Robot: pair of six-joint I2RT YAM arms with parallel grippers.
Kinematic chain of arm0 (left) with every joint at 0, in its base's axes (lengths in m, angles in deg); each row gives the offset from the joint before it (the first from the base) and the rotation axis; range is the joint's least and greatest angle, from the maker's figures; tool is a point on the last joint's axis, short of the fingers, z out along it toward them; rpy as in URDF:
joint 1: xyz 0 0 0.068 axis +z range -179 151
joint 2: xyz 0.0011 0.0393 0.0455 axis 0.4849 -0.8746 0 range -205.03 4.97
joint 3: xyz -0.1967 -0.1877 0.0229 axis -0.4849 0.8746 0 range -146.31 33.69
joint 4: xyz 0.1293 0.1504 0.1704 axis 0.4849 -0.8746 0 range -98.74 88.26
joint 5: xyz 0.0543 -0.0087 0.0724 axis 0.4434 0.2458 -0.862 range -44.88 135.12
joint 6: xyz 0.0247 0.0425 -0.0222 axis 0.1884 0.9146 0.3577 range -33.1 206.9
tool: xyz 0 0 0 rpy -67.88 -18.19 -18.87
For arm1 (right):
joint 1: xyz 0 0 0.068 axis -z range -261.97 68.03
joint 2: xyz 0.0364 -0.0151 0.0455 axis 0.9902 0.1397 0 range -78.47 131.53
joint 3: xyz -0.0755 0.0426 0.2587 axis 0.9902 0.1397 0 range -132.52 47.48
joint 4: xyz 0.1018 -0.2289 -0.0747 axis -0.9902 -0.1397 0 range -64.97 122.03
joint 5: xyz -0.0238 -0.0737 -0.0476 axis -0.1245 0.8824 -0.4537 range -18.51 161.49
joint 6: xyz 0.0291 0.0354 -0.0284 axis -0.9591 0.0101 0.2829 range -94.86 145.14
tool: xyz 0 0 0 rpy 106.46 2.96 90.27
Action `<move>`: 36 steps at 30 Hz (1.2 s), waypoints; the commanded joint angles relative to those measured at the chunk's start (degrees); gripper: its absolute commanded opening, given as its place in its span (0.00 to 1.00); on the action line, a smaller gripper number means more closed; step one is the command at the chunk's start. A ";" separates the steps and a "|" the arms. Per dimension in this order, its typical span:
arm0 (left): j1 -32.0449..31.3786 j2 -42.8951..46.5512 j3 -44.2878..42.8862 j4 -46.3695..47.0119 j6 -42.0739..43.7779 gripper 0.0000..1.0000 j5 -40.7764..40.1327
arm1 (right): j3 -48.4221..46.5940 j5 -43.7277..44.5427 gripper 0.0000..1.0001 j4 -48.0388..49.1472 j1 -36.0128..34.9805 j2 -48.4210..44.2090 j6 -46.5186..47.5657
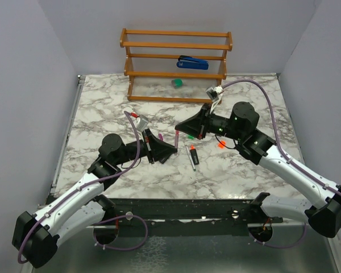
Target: Insert the pens into the pen caps
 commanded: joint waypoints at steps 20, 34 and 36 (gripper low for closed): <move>0.92 -3.70 -13.39 -2.46 9.26 0.00 -7.73 | 9.25 1.08 0.01 -0.88 -3.35 -6.18 -1.86; 1.44 -5.69 -18.10 -2.37 12.37 0.00 -8.63 | 12.39 1.84 0.01 -2.47 -6.73 -5.13 -1.31; 1.45 -5.68 -18.44 -2.37 12.61 0.00 -8.98 | 12.80 1.96 0.01 -2.25 -7.07 -4.97 -1.52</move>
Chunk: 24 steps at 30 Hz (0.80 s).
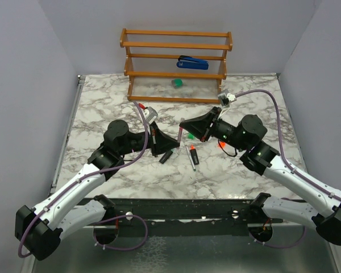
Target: Insert the pens into the pen caps
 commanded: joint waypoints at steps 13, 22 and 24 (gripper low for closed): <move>2.12 1.97 -6.65 13.94 1.91 0.00 -11.15 | 7.60 -8.62 0.01 -10.80 -5.95 2.92 -1.65; 2.46 2.50 -7.17 14.69 2.48 0.00 -11.93 | 8.81 -8.64 0.01 -10.99 -6.95 3.98 -1.40; 2.55 2.73 -7.25 14.69 2.71 0.00 -11.99 | 9.05 -8.68 0.01 -11.53 -6.98 3.90 -1.09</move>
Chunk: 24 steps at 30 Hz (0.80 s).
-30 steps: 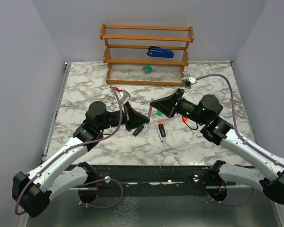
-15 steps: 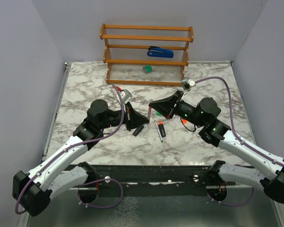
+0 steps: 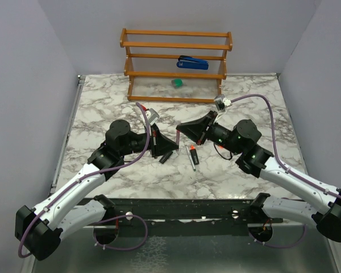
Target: Insert the pens into the pen caps
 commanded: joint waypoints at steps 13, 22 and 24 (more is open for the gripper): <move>3.12 3.20 -7.61 18.07 2.44 0.00 -10.00 | 3.93 -13.74 0.01 -25.33 -4.36 4.92 3.80; 3.33 3.46 -8.35 16.40 3.95 0.00 -10.69 | 3.11 -14.71 0.00 -28.64 -4.35 6.45 5.99; 3.42 3.53 -8.48 16.07 4.23 0.00 -10.81 | 3.17 -14.63 0.01 -29.49 -4.39 6.41 6.44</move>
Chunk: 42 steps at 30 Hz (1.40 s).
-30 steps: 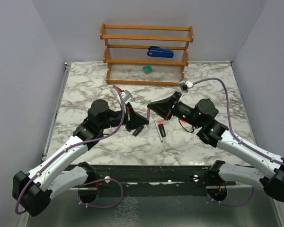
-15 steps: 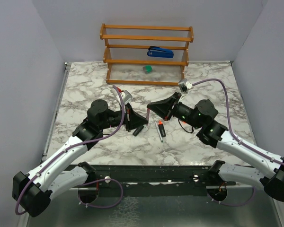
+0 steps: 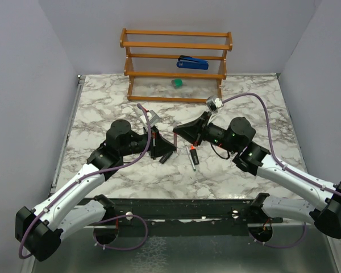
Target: Insert the pens into the pen caps
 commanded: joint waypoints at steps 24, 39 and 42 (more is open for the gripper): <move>3.55 3.57 -8.37 18.37 2.33 0.00 -10.81 | 4.37 -12.89 0.05 -29.34 -3.61 2.25 0.96; 3.55 5.49 -6.51 10.95 5.21 0.00 -7.79 | -0.79 2.09 0.82 -22.39 -3.56 -4.06 0.22; 3.56 4.94 -6.48 10.29 5.36 0.00 -5.36 | -1.06 4.26 0.82 -19.27 -3.55 -7.33 1.47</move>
